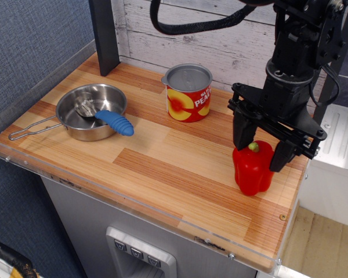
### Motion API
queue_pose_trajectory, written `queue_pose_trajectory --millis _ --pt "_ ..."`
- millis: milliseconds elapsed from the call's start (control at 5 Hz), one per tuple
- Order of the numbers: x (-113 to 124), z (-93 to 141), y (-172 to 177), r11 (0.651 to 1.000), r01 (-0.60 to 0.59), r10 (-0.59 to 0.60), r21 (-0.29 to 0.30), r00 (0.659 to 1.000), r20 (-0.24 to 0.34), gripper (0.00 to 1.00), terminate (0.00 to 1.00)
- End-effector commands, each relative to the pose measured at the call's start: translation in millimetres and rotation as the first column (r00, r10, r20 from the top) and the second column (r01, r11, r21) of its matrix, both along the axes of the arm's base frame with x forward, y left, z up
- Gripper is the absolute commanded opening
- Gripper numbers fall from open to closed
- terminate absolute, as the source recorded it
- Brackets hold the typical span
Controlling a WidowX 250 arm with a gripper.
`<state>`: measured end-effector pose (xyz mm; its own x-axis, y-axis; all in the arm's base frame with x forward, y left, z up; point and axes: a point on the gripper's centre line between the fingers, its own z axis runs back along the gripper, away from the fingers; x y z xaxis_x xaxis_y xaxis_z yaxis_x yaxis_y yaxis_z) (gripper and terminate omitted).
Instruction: Place the red pepper in the empty front corner of the table.
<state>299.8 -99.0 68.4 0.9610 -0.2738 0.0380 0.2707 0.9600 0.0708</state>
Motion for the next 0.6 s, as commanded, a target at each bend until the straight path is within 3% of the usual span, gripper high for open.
queue_pose_trajectory --millis 0,400 --pt "-10 29 -2 1.000 -0.002 0.003 -0.015 0.998 0.068 1.00 0.00" --pt "-19 53 17 0.996 -0.089 0.091 -0.026 0.992 0.090 1.00 0.00"
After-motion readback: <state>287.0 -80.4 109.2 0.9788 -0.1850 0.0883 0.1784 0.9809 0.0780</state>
